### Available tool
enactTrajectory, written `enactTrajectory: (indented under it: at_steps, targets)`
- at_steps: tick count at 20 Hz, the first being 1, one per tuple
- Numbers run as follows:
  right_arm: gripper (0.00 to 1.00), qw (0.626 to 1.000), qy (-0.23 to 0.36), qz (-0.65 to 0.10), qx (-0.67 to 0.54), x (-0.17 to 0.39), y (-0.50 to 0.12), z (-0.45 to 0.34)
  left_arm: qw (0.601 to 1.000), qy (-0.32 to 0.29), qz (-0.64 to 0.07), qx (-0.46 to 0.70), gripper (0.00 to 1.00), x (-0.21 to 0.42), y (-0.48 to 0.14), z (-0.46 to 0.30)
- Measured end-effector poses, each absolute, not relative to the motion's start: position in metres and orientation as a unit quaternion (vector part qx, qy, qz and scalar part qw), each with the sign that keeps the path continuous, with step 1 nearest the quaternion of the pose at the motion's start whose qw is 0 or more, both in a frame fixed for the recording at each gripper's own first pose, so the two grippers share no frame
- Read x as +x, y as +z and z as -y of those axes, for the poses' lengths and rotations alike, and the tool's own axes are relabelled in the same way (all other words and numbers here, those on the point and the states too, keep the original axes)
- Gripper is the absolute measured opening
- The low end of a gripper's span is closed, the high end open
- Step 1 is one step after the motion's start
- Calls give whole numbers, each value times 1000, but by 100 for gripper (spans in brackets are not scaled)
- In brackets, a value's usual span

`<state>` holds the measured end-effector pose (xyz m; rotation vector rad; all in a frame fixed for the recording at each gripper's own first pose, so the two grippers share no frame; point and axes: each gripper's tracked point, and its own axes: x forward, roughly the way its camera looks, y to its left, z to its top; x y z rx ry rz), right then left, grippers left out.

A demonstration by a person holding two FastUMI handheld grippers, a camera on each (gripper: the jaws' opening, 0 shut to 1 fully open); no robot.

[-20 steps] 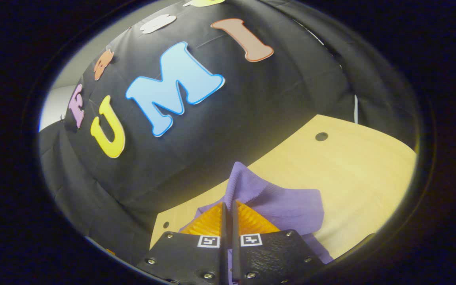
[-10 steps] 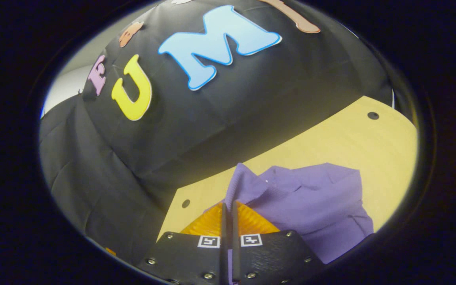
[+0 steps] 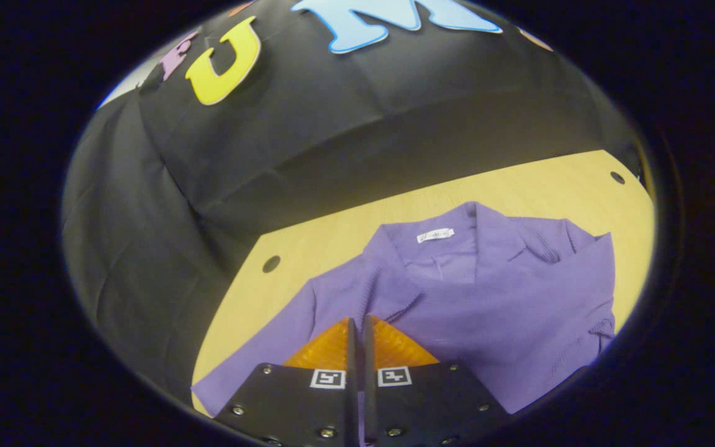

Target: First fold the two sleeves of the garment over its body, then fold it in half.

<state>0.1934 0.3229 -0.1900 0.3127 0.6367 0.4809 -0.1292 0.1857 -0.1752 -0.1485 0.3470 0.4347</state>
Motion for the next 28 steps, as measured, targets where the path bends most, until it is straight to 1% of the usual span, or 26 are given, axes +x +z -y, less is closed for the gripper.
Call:
enactTrajectory:
  at_steps: [2, 3, 4, 6, 7, 9, 10, 11, 12, 13, 14, 16, 17, 18, 19, 23, 24, 25, 26, 28]
  targets:
    - [6, 910, 238, -313, 131, 190, -200, -333, 958, 218, -175, -72, 94, -135, -181, -192]
    - [9, 910, 241, -314, 125, 185, -201, -334, 957, 219, -177, -71, 96, -137, -185, -195]
    - [11, 909, 244, -315, 121, 181, -200, -336, 957, 220, -178, -71, 94, -139, -188, -198]
    - [25, 911, 246, -311, 114, 172, -191, -333, 957, 216, -181, -74, 94, -140, -196, -203]
    - [43, 913, 248, -305, 111, 169, -187, -334, 957, 212, -183, -76, 94, -139, -202, -205]
    - [52, 919, 244, -293, 102, 161, -174, -328, 957, 206, -187, -79, 94, -138, -213, -211]
    - [66, 922, 239, -287, 98, 156, -167, -323, 957, 206, -189, -80, 96, -137, -218, -214]
    - [80, 927, 236, -277, 92, 150, -159, -318, 956, 207, -192, -81, 94, -138, -222, -217]
    - [94, 931, 233, -267, 88, 146, -149, -313, 955, 211, -194, -82, 96, -139, -228, -221]
    - [95, 934, 233, -257, 83, 142, -141, -309, 953, 218, -195, -80, 96, -139, -234, -226]
    - [95, 936, 235, -249, 80, 136, -133, -306, 951, 227, -196, -79, 94, -142, -240, -230]
    - [95, 938, 241, -237, 77, 122, -120, -298, 943, 249, -206, -75, 94, -146, -252, -240]
    - [95, 939, 244, -232, 75, 114, -114, -295, 938, 264, -210, -76, 96, -151, -258, -246]
    - [95, 940, 245, -226, 74, 107, -107, -291, 932, 278, -218, -80, 99, -155, -266, -250]
    - [95, 941, 246, -222, 72, 99, -103, -289, 926, 288, -228, -89, 94, -161, -276, -256]
    - [95, 947, 248, -197, 55, 74, -81, -275, 894, 335, -272, -118, 94, -177, -318, -275]
    - [95, 946, 253, -194, 55, 67, -76, -274, 886, 344, -287, -119, 97, -180, -331, -278]
    - [95, 946, 255, -191, 54, 63, -73, -272, 879, 347, -302, -125, 94, -182, -343, -280]
    - [95, 947, 255, -188, 51, 60, -70, -268, 874, 348, -311, -133, 94, -181, -352, -281]
    - [95, 948, 256, -186, 47, 54, -67, -264, 865, 348, -328, -150, 98, -178, -368, -282]
